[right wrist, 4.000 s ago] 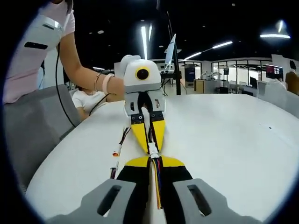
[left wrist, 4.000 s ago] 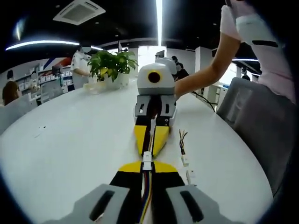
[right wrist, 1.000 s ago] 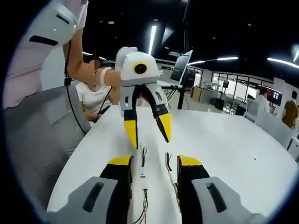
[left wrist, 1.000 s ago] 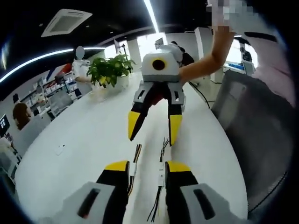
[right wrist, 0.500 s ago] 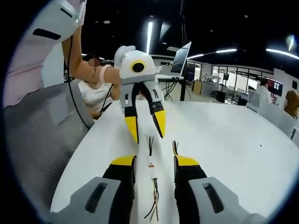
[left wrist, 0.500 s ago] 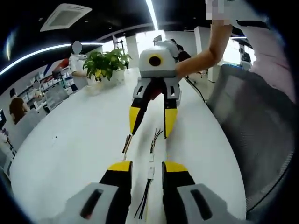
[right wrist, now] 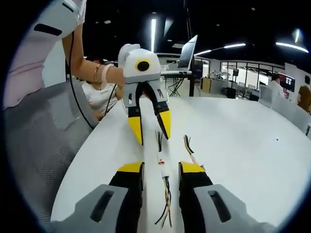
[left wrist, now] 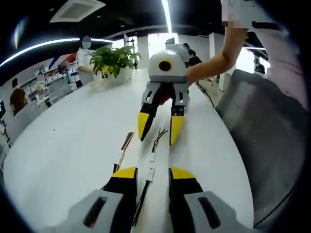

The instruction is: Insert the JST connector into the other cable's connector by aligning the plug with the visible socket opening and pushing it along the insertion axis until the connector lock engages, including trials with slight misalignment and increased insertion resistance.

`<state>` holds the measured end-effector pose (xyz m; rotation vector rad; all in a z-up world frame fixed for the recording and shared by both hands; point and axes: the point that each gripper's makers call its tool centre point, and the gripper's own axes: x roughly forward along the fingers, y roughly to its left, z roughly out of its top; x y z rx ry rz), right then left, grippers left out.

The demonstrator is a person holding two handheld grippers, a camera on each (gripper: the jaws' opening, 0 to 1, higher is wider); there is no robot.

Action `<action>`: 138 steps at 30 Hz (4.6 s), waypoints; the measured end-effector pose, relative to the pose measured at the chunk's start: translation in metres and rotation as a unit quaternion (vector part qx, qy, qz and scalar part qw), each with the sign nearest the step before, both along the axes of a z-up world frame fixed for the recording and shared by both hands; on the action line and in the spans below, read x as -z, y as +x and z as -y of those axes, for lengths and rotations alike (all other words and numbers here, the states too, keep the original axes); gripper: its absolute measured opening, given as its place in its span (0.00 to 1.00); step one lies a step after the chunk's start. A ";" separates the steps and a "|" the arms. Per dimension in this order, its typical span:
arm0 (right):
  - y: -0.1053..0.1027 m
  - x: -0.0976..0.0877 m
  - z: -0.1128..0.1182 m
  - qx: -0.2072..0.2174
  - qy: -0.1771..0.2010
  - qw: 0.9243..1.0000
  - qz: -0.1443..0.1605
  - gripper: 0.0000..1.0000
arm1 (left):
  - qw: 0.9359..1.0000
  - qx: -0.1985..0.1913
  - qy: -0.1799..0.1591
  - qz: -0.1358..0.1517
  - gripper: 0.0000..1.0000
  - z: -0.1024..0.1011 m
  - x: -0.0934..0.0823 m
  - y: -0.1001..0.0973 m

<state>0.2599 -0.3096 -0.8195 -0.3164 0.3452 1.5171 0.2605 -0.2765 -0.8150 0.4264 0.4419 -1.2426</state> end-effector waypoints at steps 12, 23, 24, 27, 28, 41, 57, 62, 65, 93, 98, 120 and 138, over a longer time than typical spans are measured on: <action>0.004 0.013 0.002 0.003 -0.005 1.000 -0.017 0.19 | 1.000 0.010 0.015 -0.006 0.19 0.008 0.020 0.003; 0.007 0.024 0.003 0.014 -0.001 0.999 -0.029 0.13 | 1.000 0.003 -0.008 -0.021 0.12 0.008 0.027 0.005; 0.007 0.024 0.002 0.018 0.000 0.999 -0.030 0.14 | 1.000 0.003 -0.009 -0.023 0.12 0.008 0.027 0.004; 0.009 0.024 0.002 0.021 0.004 0.999 -0.031 0.14 | 0.999 -0.005 -0.035 -0.038 0.12 0.011 0.023 0.004; 0.009 0.024 0.002 0.020 0.006 0.999 -0.032 0.14 | 0.999 -0.003 -0.034 -0.036 0.12 0.010 0.024 0.004; 0.007 0.029 0.000 0.017 0.006 0.999 -0.032 0.07 | 0.998 -0.001 -0.045 -0.038 0.06 0.006 0.030 0.008; 0.006 0.026 -0.003 0.020 0.020 0.999 -0.024 0.04 | 0.998 0.006 -0.059 -0.022 0.01 0.010 0.029 0.011; 0.004 0.024 -0.004 0.018 0.024 0.999 -0.029 0.04 | 0.998 0.006 -0.063 -0.017 0.01 0.012 0.026 0.012; 0.003 0.024 -0.006 0.016 0.024 0.999 -0.029 0.04 | 0.998 0.006 -0.065 -0.014 0.01 0.013 0.025 0.013; 0.016 -0.006 0.001 0.032 0.027 0.999 -0.030 0.03 | 0.998 0.030 -0.046 -0.006 0.00 0.009 -0.001 0.012; 0.016 -0.018 -0.002 0.020 0.026 0.999 -0.016 0.03 | 0.998 0.044 -0.038 -0.002 0.00 0.014 -0.005 0.013; 0.015 -0.020 -0.007 -0.014 -0.004 1.000 0.022 0.03 | 0.998 0.066 -0.022 -0.004 0.00 0.022 -0.013 0.017; 0.014 -0.011 -0.009 -0.021 -0.025 0.999 0.019 0.02 | 0.998 0.063 0.009 -0.025 0.00 0.020 -0.006 0.016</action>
